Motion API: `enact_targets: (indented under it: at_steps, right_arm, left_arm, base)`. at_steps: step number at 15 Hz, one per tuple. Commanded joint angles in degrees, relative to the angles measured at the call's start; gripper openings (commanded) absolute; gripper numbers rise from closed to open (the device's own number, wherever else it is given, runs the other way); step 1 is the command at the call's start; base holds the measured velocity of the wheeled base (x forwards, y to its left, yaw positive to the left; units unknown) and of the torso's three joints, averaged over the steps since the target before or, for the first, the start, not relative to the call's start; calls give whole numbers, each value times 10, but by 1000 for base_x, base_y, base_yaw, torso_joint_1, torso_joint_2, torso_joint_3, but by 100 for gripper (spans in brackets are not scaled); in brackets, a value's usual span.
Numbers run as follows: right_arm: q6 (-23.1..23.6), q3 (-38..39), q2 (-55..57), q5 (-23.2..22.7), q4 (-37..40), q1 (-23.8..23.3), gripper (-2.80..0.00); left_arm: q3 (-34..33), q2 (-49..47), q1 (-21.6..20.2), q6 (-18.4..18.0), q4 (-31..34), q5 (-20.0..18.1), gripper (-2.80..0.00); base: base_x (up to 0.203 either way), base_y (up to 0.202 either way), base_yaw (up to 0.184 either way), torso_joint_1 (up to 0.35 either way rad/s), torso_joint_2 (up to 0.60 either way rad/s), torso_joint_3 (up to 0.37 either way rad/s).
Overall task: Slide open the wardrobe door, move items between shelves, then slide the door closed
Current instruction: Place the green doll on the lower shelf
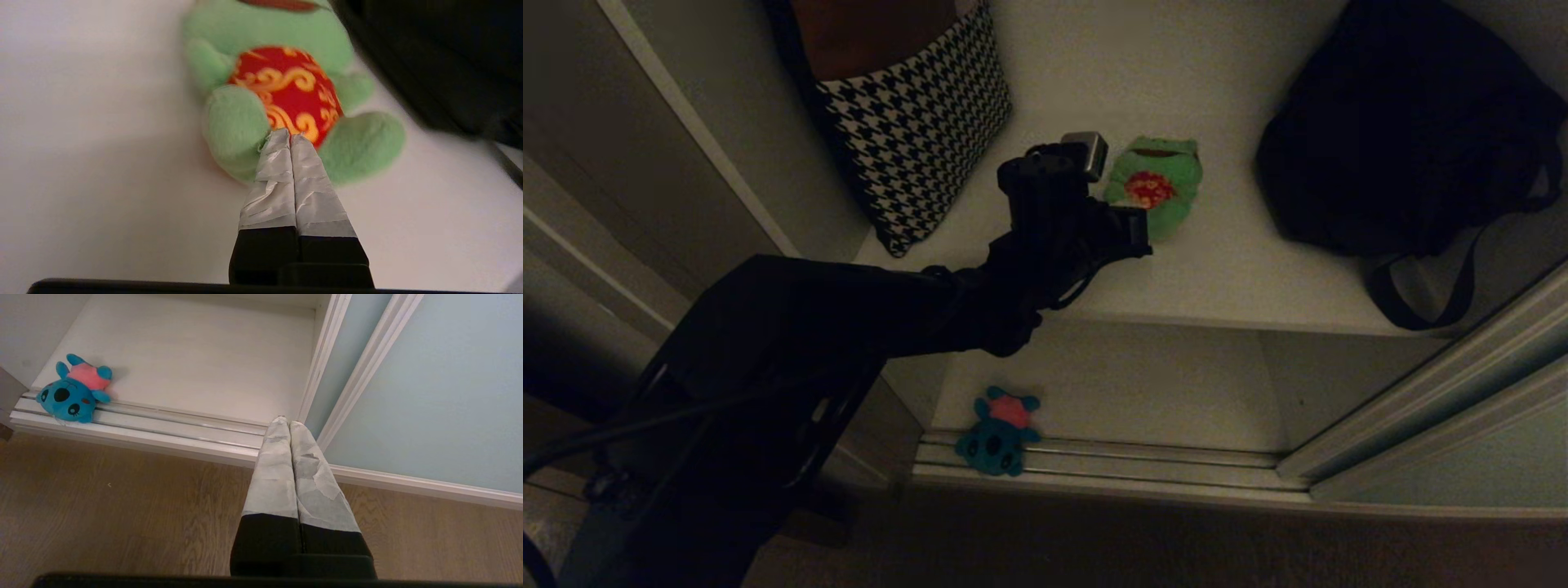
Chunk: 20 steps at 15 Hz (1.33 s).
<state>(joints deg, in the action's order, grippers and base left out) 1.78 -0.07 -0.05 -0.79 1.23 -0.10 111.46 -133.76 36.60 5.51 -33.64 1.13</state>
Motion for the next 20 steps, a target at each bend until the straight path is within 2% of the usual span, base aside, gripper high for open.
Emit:
enact_targets:
  at_steps: [1, 3, 12, 13, 20]
  right_arm:
    - [0, 1, 0, 0, 0, 0, -280]
    - [1, 0, 0, -1, 0, 0, -280]
    - [1, 0, 0, 0, 0, 0, -280]
    - [0, 0, 0, 0, 0, 0, -280]
    - [1, 0, 0, 0, 1, 0, -280]
  left_arm:
    - [-1, 9, 1, -3, 2, 3, -280]
    - [-1, 8, 1, -12, 0, 3, -280]
    - [-2, 30, 2, -13, 19, 11, -280]
    - [-2, 36, 2, -12, 21, 14, 0]
    - [-1, 32, 2, -9, 7, 5, 0]
  base:
    - [0, 0, 0, 0, 0, 0]
    - [0, 0, 0, 0, 0, 0]
    - [0, 0, 0, 0, 0, 0]
    - [0, 0, 0, 0, 0, 0]
    - [0, 0, 0, 0, 0, 0]
